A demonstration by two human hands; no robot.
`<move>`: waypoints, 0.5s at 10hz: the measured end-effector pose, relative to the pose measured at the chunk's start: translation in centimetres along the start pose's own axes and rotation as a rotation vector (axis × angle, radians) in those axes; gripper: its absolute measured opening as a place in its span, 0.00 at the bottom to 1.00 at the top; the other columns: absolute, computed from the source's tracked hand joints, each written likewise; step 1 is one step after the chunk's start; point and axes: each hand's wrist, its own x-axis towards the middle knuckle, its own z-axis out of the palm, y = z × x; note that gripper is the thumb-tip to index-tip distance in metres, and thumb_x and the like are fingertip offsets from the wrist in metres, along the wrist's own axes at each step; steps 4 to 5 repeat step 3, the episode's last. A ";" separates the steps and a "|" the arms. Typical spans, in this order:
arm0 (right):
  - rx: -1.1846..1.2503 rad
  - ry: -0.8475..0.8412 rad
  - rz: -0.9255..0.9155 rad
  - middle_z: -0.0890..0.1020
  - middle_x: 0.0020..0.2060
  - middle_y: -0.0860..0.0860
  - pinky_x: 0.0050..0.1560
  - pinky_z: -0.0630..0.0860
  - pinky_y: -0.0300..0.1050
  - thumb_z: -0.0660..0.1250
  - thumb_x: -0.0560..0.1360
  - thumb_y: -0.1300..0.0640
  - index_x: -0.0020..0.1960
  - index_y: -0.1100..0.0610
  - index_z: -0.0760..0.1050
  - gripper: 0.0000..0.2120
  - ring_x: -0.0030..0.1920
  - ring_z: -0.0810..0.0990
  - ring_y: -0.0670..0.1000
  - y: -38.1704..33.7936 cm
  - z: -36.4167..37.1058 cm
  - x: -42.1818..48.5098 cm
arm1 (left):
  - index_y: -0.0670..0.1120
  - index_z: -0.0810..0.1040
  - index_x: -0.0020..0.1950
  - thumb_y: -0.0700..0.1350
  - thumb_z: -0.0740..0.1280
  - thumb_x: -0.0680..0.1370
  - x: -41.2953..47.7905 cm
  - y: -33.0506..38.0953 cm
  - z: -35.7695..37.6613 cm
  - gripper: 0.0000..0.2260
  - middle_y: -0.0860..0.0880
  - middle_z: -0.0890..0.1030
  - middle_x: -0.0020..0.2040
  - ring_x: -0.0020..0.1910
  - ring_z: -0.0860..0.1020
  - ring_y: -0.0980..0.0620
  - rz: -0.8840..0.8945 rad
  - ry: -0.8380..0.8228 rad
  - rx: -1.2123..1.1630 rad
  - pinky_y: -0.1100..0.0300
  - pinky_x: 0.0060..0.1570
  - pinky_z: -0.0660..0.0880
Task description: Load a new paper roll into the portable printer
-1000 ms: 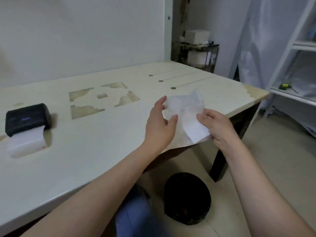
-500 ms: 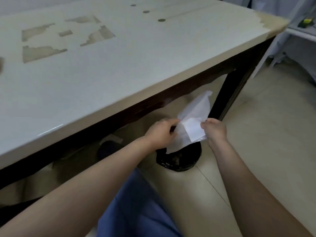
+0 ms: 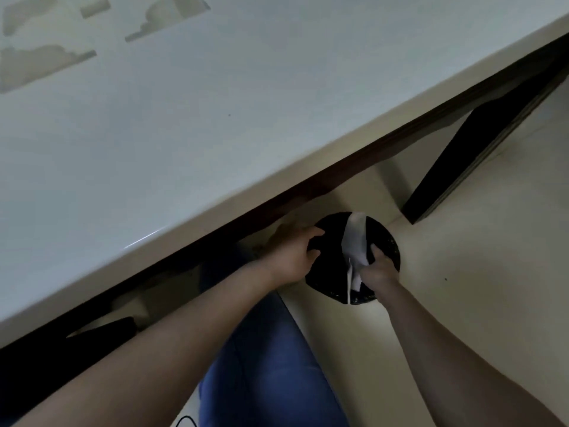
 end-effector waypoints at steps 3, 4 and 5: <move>0.159 0.245 -0.044 0.79 0.66 0.55 0.64 0.73 0.47 0.62 0.78 0.57 0.66 0.56 0.76 0.17 0.64 0.77 0.58 -0.3 -2.2 -1.5 | 0.47 0.73 0.71 0.45 0.66 0.78 -1.0 1.8 -0.1 0.20 0.45 0.75 0.69 0.68 0.73 0.46 0.124 0.068 -0.052 0.53 0.66 0.72; 0.159 0.245 -0.044 0.79 0.66 0.55 0.64 0.73 0.47 0.62 0.78 0.57 0.66 0.56 0.76 0.17 0.64 0.77 0.58 -0.3 -2.2 -1.5 | 0.47 0.73 0.71 0.45 0.66 0.78 -1.0 1.8 -0.1 0.20 0.45 0.75 0.69 0.68 0.73 0.46 0.124 0.068 -0.052 0.53 0.66 0.72; 0.159 0.245 -0.044 0.79 0.66 0.55 0.64 0.73 0.47 0.62 0.78 0.57 0.66 0.56 0.76 0.17 0.64 0.77 0.58 -0.3 -2.2 -1.5 | 0.47 0.73 0.71 0.45 0.66 0.78 -1.0 1.8 -0.1 0.20 0.45 0.75 0.69 0.68 0.73 0.46 0.124 0.068 -0.052 0.53 0.66 0.72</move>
